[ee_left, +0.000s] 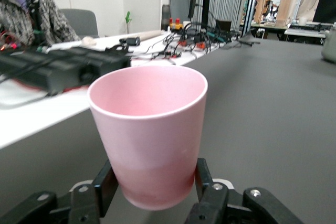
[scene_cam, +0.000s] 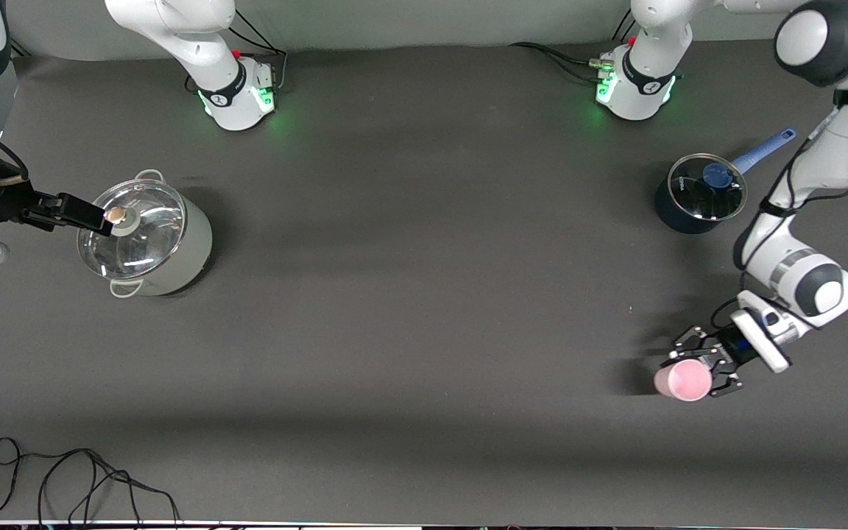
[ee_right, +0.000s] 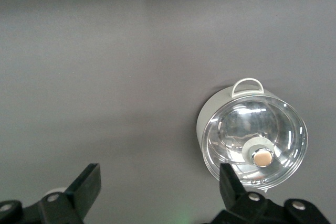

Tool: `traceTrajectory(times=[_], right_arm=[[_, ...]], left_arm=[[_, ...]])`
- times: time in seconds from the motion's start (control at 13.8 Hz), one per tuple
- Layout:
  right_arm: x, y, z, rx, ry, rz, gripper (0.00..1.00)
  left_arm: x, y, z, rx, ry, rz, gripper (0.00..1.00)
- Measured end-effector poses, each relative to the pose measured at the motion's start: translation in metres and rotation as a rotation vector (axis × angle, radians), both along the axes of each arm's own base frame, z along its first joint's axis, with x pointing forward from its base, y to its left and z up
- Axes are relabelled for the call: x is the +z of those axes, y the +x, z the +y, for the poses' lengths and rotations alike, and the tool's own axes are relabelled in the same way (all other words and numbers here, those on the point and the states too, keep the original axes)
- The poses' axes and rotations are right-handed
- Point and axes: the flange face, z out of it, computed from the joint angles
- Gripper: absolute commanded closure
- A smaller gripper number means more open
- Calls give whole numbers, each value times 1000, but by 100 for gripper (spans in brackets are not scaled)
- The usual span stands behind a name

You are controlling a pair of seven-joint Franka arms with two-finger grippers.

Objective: Transfer pink cup from left to right arm
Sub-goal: 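Lift the pink cup and carry it toward the table middle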

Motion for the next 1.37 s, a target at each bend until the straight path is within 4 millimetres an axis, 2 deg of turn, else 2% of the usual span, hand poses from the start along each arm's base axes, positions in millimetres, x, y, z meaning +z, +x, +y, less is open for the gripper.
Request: traceTrajectory(times=[0.22,0.72,1.01,1.16,1.37], right_arm=[[0,0,0,0,0,0,0],[0,0,3,5,0,0,0],[0,0,4,7,0,1,0],[0,0,4,7,0,1,0],[0,0,5,-37,0,3,0]], left_arm=[[45,-11,-79,-55,-54,-10,59],[134,-70,-241,-88,-51,31,62],[198,-103,-313,-73,12,86,63],[229,-130,-351,-61,55,99,63],[266,-174,-403,-52,81,132,63]])
